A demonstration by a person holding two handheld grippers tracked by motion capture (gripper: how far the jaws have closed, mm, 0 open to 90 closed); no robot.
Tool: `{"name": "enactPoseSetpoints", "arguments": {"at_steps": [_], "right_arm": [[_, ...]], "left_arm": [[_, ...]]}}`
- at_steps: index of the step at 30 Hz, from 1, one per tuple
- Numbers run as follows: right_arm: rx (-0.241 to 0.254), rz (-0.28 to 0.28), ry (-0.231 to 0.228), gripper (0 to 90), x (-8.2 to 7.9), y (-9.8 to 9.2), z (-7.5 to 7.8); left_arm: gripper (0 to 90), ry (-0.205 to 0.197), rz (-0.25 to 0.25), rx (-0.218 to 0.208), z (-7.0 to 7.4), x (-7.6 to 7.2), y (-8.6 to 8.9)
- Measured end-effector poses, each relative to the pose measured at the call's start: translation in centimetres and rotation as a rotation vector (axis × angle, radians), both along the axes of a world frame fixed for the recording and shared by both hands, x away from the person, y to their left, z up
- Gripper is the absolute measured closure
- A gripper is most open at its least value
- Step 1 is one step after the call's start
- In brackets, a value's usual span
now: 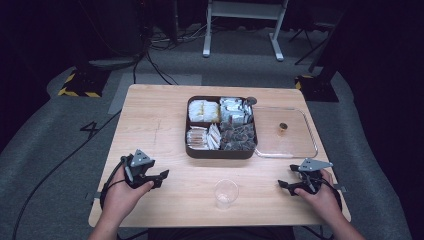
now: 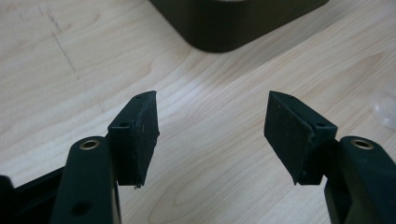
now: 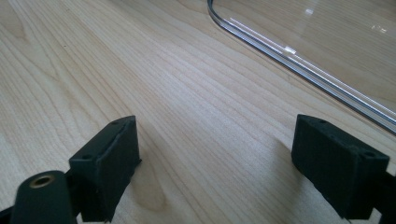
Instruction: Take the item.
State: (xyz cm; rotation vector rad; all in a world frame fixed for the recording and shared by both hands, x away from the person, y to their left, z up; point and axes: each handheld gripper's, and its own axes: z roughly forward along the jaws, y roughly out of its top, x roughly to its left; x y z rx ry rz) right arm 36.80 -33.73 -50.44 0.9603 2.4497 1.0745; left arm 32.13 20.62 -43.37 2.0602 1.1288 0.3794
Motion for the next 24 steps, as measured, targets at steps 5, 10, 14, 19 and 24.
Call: {"name": "enactPoseSetpoints", "arguments": {"at_steps": [5, 10, 14, 19, 24], "right_arm": [[0.001, 0.000, 0.001, 15.5, 0.0, 0.0, 0.0], [0.001, 0.001, 0.001, 15.5, 0.0, 0.0, 0.0], [0.001, 0.001, 0.000, 15.9, 0.0, 0.0, 0.0], [0.003, 0.003, -0.001, 16.6, 0.0, 0.0, 0.0], [0.004, 0.003, 0.000, 16.8, 0.0, -0.1, 0.0]], "left_arm": [[35.9, -0.027, -0.029, -0.003, 1.7, 0.6, -1.1], [35.9, -0.051, -0.051, -0.012, 3.1, 1.4, -2.2], [35.6, -0.057, -0.058, -0.014, 3.9, 2.1, -3.0], [35.6, -0.063, -0.064, -0.006, 4.9, 3.4, -4.3], [35.7, -0.082, -0.071, -0.021, 5.9, 4.7, -5.4]]}}
